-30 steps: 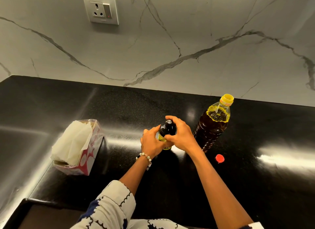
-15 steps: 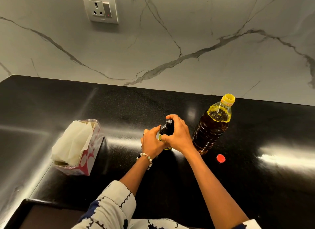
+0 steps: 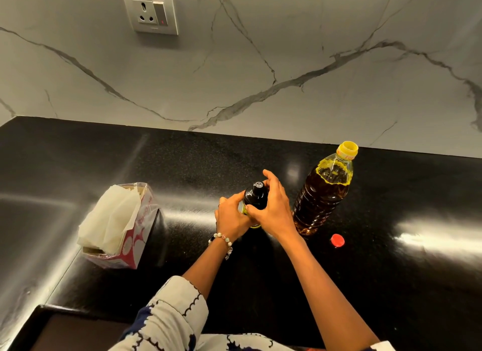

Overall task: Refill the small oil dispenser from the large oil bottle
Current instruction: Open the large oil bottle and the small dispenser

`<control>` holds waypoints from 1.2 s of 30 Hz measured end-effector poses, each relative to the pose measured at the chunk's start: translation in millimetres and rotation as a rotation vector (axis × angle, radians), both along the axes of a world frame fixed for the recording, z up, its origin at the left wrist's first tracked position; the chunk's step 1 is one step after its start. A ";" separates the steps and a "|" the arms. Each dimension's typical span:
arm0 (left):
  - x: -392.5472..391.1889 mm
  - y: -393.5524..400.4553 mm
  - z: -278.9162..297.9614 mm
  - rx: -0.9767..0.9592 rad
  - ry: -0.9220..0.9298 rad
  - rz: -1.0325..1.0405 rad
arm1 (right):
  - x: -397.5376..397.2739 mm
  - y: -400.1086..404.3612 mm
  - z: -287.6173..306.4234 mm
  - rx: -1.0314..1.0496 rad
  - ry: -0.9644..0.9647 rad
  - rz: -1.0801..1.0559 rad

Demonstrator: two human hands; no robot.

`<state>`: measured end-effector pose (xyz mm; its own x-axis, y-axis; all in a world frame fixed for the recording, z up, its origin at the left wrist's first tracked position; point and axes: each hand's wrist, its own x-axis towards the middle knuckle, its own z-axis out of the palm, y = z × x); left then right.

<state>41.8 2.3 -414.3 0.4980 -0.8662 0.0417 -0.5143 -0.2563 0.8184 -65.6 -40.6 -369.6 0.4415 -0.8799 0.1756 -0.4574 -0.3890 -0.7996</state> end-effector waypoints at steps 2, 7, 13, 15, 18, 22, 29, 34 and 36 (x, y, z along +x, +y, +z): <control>0.6 0.3 0.1 0.010 -0.001 -0.008 | -1.3 -0.4 -1.2 0.012 -0.009 0.019; 1.0 -0.4 -1.0 0.027 -0.011 -0.016 | 0.6 1.2 -4.0 -0.061 -0.012 -0.050; 0.0 -1.0 -3.0 0.009 0.011 0.003 | 0.5 2.5 0.6 -0.090 -0.031 -0.052; -0.1 -0.6 -1.8 0.012 0.006 0.001 | -1.2 1.0 2.6 -0.038 -0.018 -0.010; 0.4 0.1 -0.1 0.026 -0.011 -0.008 | -4.3 -1.4 4.2 0.021 -0.032 0.030; 1.7 -0.9 -1.4 0.035 -0.015 -0.020 | -3.6 0.4 3.2 -0.043 -0.016 -0.016; -0.4 0.8 1.0 0.029 0.006 -0.002 | -1.5 2.2 4.9 -0.044 0.002 -0.040; -0.8 2.2 3.9 0.025 -0.001 -0.010 | -7.1 -2.3 10.6 0.095 0.013 0.078; 0.2 1.9 3.1 0.036 -0.004 -0.017 | -6.6 -2.2 12.4 0.084 0.025 0.086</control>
